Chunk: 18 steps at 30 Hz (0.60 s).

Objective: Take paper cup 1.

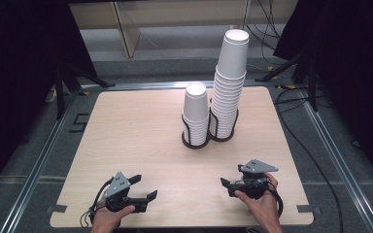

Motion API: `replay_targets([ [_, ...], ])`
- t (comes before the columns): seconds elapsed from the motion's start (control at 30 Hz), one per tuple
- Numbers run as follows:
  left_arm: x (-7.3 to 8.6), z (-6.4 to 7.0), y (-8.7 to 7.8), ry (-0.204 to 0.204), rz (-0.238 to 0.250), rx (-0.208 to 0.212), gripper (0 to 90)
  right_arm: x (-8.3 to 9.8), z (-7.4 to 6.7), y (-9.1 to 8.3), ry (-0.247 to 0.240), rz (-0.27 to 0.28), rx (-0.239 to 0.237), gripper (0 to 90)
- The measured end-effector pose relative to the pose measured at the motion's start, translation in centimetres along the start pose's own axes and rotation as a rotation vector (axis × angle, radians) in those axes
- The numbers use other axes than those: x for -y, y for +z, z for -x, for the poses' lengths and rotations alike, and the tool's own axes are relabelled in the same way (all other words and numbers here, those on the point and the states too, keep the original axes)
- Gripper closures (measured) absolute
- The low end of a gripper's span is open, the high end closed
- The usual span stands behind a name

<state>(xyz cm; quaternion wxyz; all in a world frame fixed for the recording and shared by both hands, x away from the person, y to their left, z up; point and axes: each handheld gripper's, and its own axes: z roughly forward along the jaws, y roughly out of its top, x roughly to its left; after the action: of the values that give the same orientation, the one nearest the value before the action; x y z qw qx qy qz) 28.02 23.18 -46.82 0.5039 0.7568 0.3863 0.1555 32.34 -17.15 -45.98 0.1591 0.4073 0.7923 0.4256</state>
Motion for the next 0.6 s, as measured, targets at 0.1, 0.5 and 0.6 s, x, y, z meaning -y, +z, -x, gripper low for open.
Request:
replay_targets([
  [0.1, 0.0, -0.1, -0.1, 0.01, -0.014, -0.007, 15.4, -0.1, -0.1, 0.0, 0.008, -0.006, -0.006, 18.8],
  [0.5, 0.0, -0.2, 0.2, -0.006, 0.008, -0.004, 15.4, -1.2, 0.1, 0.1, 0.01, 0.038, -0.016, 18.7],
  [0.6, 0.0, -0.2, 0.2, -0.009, 0.006, -0.005, 15.4, -1.9, 0.4, 0.1, 0.001, 0.063, -0.008, 18.6],
])
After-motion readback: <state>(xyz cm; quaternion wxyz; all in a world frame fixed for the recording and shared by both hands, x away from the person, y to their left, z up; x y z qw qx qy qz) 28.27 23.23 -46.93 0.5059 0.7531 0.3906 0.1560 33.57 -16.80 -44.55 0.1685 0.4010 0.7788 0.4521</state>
